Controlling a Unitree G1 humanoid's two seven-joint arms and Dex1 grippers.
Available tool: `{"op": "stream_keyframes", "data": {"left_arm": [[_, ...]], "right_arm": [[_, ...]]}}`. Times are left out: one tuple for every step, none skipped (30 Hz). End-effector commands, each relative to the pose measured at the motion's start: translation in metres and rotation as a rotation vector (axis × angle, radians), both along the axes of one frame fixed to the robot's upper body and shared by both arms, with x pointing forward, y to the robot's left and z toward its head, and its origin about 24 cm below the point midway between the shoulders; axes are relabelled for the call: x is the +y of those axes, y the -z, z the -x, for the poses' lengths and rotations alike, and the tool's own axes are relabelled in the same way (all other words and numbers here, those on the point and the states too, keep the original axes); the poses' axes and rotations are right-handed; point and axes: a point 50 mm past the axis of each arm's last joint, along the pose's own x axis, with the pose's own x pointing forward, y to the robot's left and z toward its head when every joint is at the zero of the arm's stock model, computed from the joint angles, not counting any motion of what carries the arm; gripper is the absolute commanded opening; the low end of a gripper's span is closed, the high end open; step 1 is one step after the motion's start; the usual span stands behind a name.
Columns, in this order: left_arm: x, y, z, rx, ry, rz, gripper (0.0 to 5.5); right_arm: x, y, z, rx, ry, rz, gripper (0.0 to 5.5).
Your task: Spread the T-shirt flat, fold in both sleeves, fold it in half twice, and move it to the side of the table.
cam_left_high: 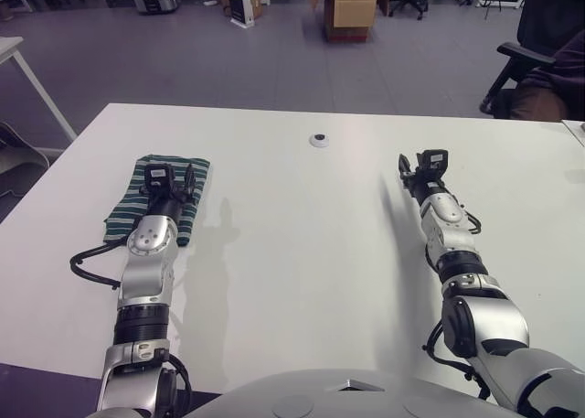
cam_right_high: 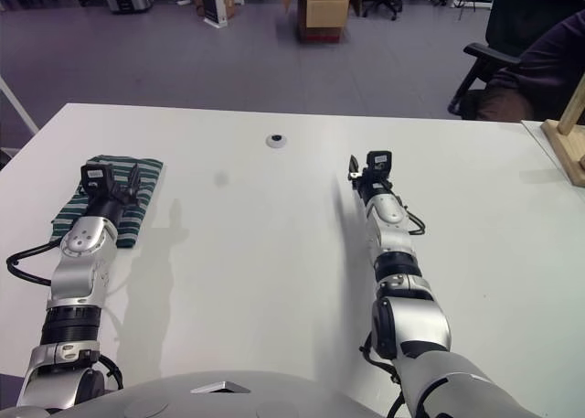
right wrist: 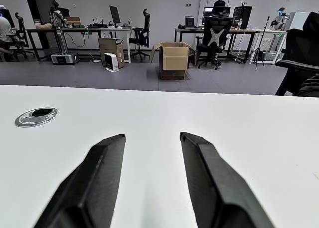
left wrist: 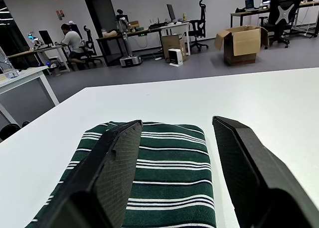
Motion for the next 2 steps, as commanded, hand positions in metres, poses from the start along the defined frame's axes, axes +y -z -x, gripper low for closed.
{"op": "stream_keyframes", "data": {"left_arm": [[-0.0028, -0.0029, -0.0031, -0.012, 0.010, 0.000, 2.59], [-0.0031, -0.0033, -0.0034, -0.012, 0.011, -0.001, 2.59]], "right_arm": [[-0.0022, 0.0008, 0.0010, -0.002, 0.017, -0.003, 2.05], [-0.0025, 0.0009, 0.0010, -0.001, 0.020, -0.005, 2.05]]}}
